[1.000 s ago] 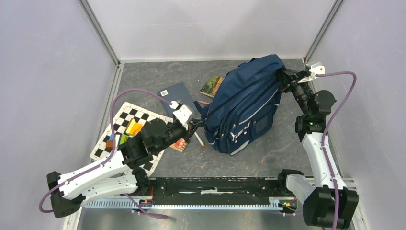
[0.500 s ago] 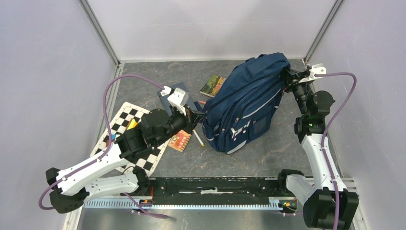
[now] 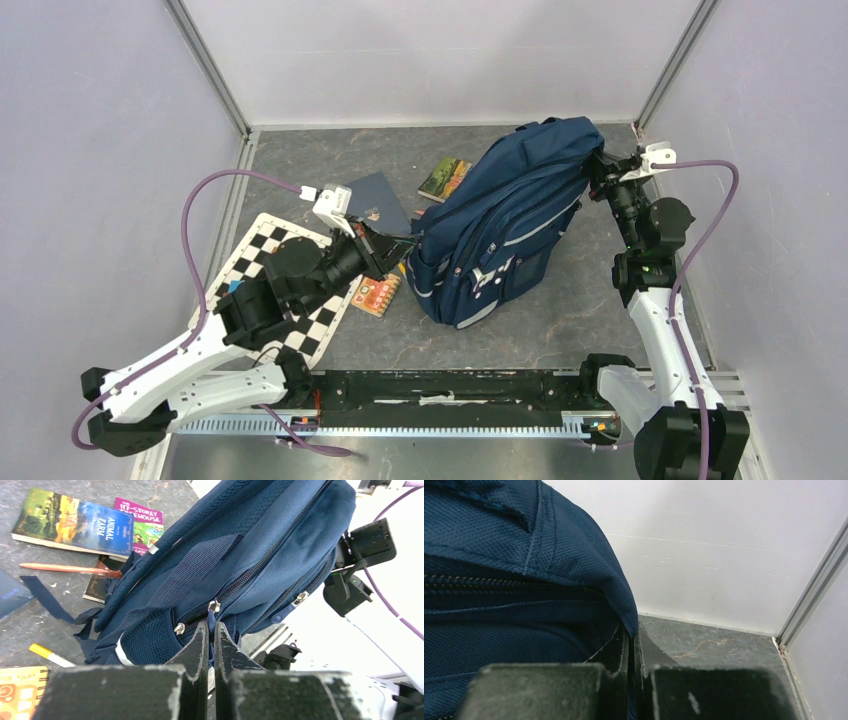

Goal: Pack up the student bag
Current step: Unzip the student bag at the center of the board.

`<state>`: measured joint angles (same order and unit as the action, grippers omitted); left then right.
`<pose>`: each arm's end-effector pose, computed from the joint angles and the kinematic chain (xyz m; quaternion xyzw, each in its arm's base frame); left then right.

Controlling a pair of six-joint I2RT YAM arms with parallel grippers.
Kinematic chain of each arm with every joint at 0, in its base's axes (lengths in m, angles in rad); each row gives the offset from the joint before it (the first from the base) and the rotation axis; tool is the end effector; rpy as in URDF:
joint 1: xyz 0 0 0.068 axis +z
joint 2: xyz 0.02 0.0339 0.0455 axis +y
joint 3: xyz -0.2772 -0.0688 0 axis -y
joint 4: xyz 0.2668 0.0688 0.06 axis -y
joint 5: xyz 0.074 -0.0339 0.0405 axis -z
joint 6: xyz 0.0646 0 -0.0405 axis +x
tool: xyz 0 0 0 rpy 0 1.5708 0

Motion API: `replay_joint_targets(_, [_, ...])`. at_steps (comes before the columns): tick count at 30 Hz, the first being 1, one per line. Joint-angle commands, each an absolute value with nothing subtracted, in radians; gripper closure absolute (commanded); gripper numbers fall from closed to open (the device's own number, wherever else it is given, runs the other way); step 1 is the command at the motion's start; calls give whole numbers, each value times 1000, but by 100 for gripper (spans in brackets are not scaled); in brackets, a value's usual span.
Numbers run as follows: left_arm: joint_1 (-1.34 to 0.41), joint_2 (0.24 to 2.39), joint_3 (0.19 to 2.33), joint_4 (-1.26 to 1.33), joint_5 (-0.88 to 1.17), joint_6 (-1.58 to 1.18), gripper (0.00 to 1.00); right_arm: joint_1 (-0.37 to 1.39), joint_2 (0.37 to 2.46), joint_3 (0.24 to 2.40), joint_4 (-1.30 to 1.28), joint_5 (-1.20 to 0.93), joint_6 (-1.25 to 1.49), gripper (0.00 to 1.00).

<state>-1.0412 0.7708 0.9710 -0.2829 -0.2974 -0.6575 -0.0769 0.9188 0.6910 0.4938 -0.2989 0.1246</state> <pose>0.1204 -0.1682 0.4073 0.0402 0.7334 -0.4309 0.5242 0.2569 -0.0007 0.3677 -0.0573 0.6092 0.1091 0.7834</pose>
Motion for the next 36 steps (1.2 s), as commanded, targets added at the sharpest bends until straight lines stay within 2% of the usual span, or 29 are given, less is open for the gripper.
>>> replay_joint_targets(1, [-1044, 707, 986, -194, -293, -756, 98, -94, 918, 678, 448, -168, 74, 100])
replay_joint_targets(11, [-1042, 772, 1012, -104, -238, -812, 98, -62, 773, 579, 548, -144, 9, 100])
replay_joint_targets(17, [-1037, 851, 1050, -12, -184, -848, 98, -25, 730, 580, 497, -74, -88, 100])
replay_joint_targets(22, [-1035, 868, 994, 16, -205, -867, 98, -11, 736, 604, 423, -33, -63, 99])
replay_joint_targets(23, [-1034, 856, 970, 6, -233, -866, 98, -12, 738, 622, 386, -26, -43, 91])
replay_joint_targets(26, [-1028, 787, 876, -48, -340, -844, 98, -12, 735, 665, 275, -22, 28, 50])
replay_joint_targets(28, [-1026, 740, 825, -69, -377, -809, 98, -11, 724, 683, 195, -11, 90, 26])
replay_joint_targets(30, [-1025, 702, 774, -58, -368, -764, 98, -11, 707, 697, 108, -6, 166, 12])
replay_joint_targets(33, [-1024, 679, 737, -54, -302, -676, 98, -11, 684, 710, 4, -26, 296, 2])
replay_joint_targets(36, [-1024, 667, 721, -71, -272, -642, 98, -12, 650, 696, -66, -135, 413, 2])
